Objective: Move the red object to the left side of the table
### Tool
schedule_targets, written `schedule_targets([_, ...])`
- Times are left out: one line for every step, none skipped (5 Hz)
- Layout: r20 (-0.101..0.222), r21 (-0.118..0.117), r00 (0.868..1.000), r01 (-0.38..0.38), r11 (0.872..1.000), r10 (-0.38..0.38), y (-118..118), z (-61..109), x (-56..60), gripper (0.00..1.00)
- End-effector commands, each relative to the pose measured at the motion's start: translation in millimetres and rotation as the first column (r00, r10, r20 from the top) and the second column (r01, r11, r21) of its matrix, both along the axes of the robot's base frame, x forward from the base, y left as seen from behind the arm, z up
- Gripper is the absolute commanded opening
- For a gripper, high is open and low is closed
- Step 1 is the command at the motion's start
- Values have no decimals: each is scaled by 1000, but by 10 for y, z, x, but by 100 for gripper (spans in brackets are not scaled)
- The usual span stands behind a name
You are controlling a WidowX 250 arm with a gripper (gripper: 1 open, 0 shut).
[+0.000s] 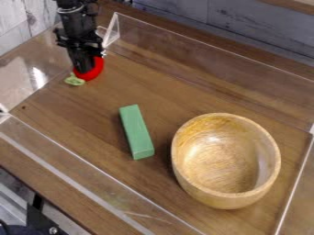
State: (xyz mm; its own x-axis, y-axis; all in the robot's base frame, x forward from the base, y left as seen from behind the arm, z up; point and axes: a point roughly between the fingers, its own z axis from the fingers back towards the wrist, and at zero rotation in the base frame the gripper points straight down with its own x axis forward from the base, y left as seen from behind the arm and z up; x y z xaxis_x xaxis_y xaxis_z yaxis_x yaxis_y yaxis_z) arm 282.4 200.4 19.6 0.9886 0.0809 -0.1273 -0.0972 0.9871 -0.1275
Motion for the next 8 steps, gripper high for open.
schedule_targets([-89,-47,994,-73,996,68,75,-197,-254,0])
schedule_targets([-112,-61,991,-83,995,76,68,-200,-294,0])
schedule_targets([-135,-73,987,-94,993,83,61,-207,-334,0])
schedule_targets([-158,-85,983,-104,991,90,53,-205,-374,0])
schedule_targets([-180,-95,979,-113,989,95,42,-204,-413,0])
schedule_targets([-202,-105,974,-121,987,98,29,-209,-452,0])
schedule_targets([-221,-117,970,-127,985,99,1,-214,-490,0])
schedule_targets([-239,-130,966,-132,983,98,-33,-220,-528,0])
